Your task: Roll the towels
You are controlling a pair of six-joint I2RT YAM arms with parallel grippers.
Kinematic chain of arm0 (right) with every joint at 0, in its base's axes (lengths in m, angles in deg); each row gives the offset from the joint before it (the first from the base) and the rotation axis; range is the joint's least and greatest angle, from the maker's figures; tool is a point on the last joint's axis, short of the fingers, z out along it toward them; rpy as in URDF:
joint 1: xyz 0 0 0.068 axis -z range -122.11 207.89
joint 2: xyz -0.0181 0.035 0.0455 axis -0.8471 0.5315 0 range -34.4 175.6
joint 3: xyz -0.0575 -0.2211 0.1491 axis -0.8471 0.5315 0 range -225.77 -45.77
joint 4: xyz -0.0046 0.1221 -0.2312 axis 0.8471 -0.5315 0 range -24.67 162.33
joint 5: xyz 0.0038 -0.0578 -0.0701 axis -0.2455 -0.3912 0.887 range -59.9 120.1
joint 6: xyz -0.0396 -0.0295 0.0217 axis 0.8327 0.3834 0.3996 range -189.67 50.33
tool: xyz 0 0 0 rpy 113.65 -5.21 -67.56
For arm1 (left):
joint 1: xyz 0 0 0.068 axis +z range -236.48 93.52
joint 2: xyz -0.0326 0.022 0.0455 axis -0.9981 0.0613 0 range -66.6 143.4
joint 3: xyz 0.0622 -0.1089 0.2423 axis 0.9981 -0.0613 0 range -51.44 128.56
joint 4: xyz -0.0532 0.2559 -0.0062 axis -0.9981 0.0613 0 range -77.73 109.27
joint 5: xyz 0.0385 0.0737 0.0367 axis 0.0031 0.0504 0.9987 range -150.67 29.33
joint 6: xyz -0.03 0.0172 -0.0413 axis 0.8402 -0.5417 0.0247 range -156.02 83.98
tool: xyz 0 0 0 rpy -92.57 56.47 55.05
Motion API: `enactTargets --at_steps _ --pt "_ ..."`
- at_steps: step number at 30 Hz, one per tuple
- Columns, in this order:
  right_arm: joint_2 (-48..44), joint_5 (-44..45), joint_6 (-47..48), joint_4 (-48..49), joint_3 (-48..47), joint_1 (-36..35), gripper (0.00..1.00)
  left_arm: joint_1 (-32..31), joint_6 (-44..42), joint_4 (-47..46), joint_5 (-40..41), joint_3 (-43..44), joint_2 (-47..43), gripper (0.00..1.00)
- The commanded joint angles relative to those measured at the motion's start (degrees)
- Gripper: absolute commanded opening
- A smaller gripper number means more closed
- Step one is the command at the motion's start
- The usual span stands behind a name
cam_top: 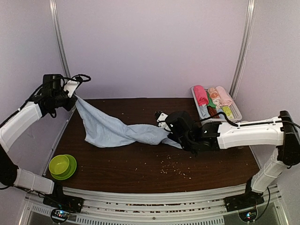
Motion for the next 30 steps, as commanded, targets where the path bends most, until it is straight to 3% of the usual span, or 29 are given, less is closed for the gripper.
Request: enactTargets --at_steps 1,10,21,25,30 --pt "-5.39 0.49 -6.44 -11.76 -4.98 1.25 0.0 0.58 -2.45 2.07 2.12 7.57 -0.85 0.0" --pt "-18.63 7.54 -15.71 -28.58 -11.41 0.85 0.0 0.94 -3.85 3.24 2.45 8.73 -9.5 0.0" --pt "-30.06 10.85 -19.23 -27.36 -9.74 -7.05 0.0 0.94 -3.57 9.94 -2.87 -0.02 -27.04 0.0" --pt "-26.69 10.0 -19.94 -25.74 -11.19 -1.52 0.0 1.03 -3.3 9.5 0.82 -0.53 -22.34 0.0" --pt "-12.83 0.16 -20.62 -24.89 -15.66 11.91 0.0 2.73 -3.77 8.13 1.99 1.59 -7.72 0.0"
